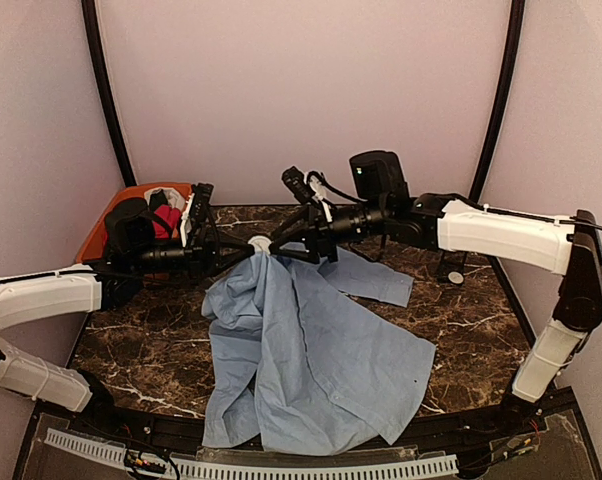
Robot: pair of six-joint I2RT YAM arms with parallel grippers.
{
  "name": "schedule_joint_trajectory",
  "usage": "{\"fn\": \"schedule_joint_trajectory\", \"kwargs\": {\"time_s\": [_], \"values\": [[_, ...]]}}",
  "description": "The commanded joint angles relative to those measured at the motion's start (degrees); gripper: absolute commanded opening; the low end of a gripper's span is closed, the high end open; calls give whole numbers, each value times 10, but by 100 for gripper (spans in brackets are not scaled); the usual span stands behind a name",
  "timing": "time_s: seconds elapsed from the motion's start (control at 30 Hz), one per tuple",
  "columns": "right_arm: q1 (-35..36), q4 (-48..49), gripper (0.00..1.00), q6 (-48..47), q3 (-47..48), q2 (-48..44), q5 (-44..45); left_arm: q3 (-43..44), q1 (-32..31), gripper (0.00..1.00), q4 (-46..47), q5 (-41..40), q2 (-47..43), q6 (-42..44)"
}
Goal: Pin the brooch onto the clothing
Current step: Pass from the left arm to the right, then place the clothing with brooches at the center of the board.
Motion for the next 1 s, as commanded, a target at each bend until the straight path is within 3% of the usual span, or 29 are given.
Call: {"fn": "schedule_joint_trajectory", "kwargs": {"time_s": [0.0,0.2,0.3,0.37,0.5,0.53,0.6,0.63,0.8,0.97], "values": [[2,-6,37,-8,25,19,0,10,-3,1,32,13,4,-9],[3,-4,16,-5,41,31,-8,10,-2,1,41,19,12,-17],[3,-3,12,-4,47,36,-13,10,-3,1,39,18,12,-18],[4,-6,0,-5,53,42,-16,9,-3,1,35,14,11,-17],[8,-16,0,-25,48,43,36,12,-3,5,-2,-21,-3,-9],[9,-18,0,-38,41,42,69,17,-3,12,-18,-34,-8,0],[14,-20,0,-80,28,39,135,29,-2,52,-76,-89,-29,19],[19,-20,0,-103,18,36,170,34,-1,62,-119,-132,-46,33],[73,28,0,-240,-43,50,392,63,23,72,-236,-276,-98,39],[111,158,0,-338,-117,84,531,79,65,73,-307,-324,-84,14]]}}
